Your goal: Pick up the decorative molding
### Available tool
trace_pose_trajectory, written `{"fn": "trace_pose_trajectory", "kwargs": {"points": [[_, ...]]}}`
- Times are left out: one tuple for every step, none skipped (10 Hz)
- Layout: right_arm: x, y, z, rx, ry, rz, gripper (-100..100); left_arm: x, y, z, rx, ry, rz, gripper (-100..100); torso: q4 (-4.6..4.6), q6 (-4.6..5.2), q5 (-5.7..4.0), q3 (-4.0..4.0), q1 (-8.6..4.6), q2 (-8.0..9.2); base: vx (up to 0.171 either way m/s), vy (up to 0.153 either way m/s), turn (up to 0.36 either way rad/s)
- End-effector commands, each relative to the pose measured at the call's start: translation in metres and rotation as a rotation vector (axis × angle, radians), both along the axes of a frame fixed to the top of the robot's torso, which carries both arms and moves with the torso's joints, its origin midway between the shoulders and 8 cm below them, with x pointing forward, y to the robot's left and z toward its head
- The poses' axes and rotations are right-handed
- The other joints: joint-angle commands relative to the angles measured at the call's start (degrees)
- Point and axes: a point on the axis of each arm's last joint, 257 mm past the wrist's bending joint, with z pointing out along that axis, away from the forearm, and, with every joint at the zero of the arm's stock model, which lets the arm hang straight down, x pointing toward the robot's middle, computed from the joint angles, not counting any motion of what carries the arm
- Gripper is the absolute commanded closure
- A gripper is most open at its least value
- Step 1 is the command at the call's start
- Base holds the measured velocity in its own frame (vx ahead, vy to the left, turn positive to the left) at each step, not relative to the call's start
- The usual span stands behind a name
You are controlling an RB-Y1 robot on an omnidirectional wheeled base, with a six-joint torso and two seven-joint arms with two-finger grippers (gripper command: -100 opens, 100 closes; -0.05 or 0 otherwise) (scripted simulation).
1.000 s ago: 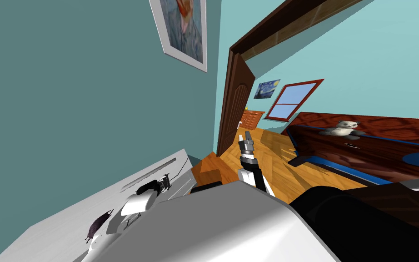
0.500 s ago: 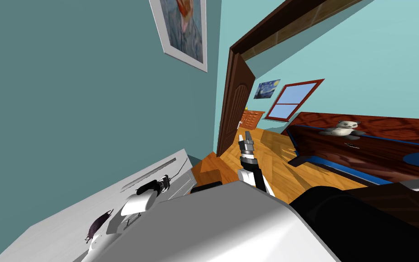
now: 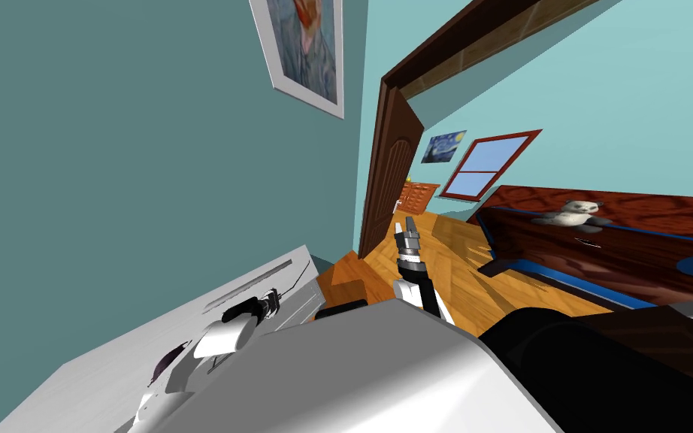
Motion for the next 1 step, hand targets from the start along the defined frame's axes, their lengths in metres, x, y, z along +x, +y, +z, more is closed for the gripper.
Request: {"fn": "trace_pose_trajectory", "kwargs": {"points": [[0.0,0.0,0.0,0.0,0.0,0.0,0,0.0,0.0,0.0,0.0,0.0,0.0,0,0.0,0.0,0.0,0.0,0.0,0.0,0.0,0.0,0.0]]}}
